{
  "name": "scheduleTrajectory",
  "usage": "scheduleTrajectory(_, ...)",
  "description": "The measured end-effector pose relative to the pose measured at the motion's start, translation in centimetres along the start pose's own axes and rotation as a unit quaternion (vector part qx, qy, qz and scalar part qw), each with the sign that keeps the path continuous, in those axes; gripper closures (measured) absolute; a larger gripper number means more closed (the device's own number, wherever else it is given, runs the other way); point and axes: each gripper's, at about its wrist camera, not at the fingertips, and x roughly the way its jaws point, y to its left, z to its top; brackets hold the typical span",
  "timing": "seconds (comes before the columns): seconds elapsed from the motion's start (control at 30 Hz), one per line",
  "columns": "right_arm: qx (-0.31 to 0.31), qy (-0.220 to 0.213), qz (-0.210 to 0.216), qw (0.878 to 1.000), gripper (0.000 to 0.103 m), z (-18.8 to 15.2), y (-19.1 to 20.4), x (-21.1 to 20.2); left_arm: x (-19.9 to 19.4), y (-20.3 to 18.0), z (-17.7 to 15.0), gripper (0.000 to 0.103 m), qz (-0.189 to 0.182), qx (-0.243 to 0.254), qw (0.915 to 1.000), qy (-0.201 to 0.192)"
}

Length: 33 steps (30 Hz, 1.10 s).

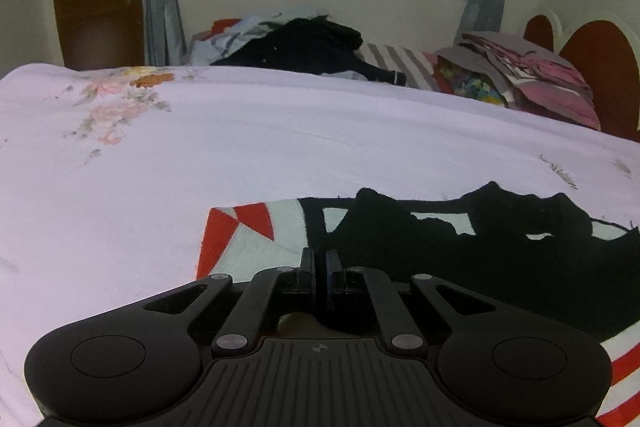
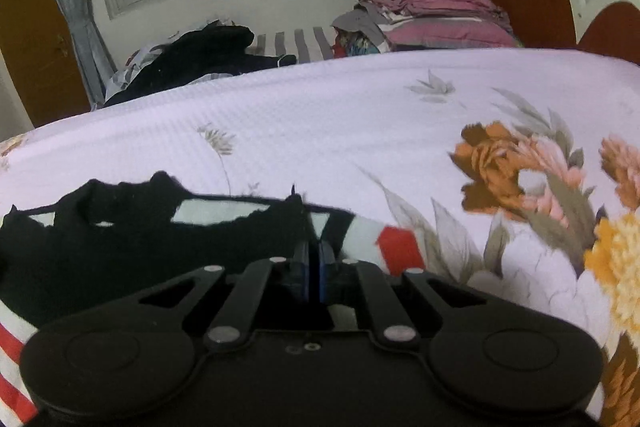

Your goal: Fold small clothes

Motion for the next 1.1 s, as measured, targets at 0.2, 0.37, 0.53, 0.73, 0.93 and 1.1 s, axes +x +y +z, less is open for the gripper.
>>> scheduleTrajectory(0.2, 0.012, -0.019, 0.027, 0.999, 0.083, 0.7, 0.7, -3.2, -1.9, 0.2, 0.1, 0.099, -0.006, -0.016, 0.9998, -0.01)
scheduleTrajectory(0.37, -0.027, -0.013, 0.09, 0.995, 0.083, 0.1, 4.8, -5.4, -5.3, -1.2, 0.2, 0.097, -0.05, -0.002, 0.9986, -0.018)
scheduleTrajectory(0.53, -0.044, 0.014, 0.124, 0.991, 0.083, -1.7, 8.6, -5.1, -6.4, -4.9, -1.4, 0.044, -0.105, 0.037, 0.9938, 0.005)
scheduleTrajectory(0.73, -0.094, 0.026, 0.094, 0.991, 0.085, -4.0, 9.9, -5.2, -5.3, -5.3, -4.0, 0.044, -0.08, 0.042, 0.9948, 0.046)
scheduleTrajectory(0.93, -0.069, 0.022, 0.066, 0.995, 0.087, -4.9, 6.9, -6.3, -5.8, -2.5, -4.9, 0.044, -0.063, 0.035, 0.9963, 0.046)
scheduleTrajectory(1.1, -0.079, 0.029, 0.043, 0.996, 0.087, -5.8, 6.1, -7.2, -6.1, -2.1, -5.1, 0.044, -0.052, 0.035, 0.9966, 0.055)
